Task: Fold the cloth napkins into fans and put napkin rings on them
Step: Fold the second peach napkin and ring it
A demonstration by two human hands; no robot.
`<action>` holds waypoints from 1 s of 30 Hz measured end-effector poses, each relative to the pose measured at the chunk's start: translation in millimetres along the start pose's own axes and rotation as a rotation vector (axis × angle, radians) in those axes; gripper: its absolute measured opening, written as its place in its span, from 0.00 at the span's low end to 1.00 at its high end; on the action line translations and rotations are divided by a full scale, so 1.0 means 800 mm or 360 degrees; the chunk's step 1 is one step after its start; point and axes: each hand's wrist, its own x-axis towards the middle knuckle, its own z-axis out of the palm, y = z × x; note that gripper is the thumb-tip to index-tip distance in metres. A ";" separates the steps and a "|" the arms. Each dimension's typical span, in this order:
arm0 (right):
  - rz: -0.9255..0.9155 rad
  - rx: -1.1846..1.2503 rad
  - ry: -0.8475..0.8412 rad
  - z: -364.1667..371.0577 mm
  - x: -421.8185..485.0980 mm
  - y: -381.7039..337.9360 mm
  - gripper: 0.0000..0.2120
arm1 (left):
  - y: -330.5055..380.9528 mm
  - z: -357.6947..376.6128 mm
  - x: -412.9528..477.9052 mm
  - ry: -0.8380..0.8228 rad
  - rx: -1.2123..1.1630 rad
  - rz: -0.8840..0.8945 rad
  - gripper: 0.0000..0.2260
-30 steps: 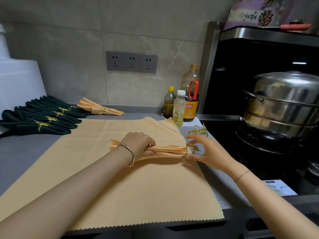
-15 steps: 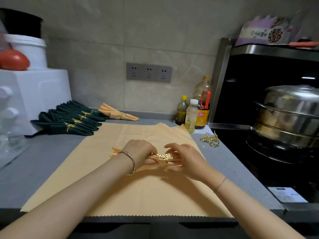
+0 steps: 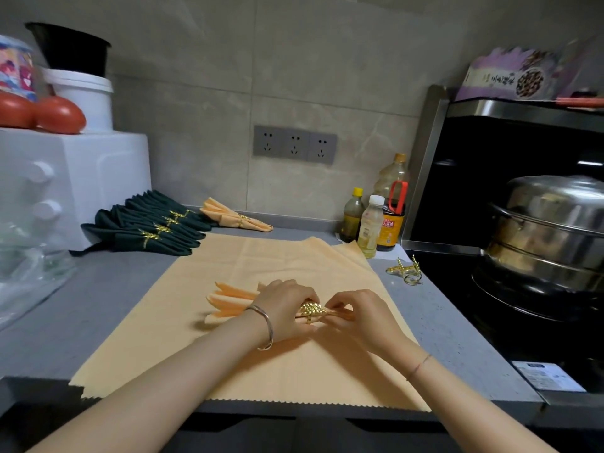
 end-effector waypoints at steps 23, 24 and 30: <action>0.0101 0.0280 -0.0264 0.054 0.026 0.008 0.27 | -0.113 -0.030 -0.014 -0.0064 0.0161 -0.0134 0.32; 0.0089 0.0298 -0.0233 0.061 0.034 0.006 0.25 | -0.121 -0.031 -0.012 -0.0031 0.0085 -0.0150 0.33; 0.0165 0.0487 -0.0183 0.070 0.084 0.028 0.17 | -0.186 -0.018 0.017 0.0223 -0.0499 -0.0393 0.37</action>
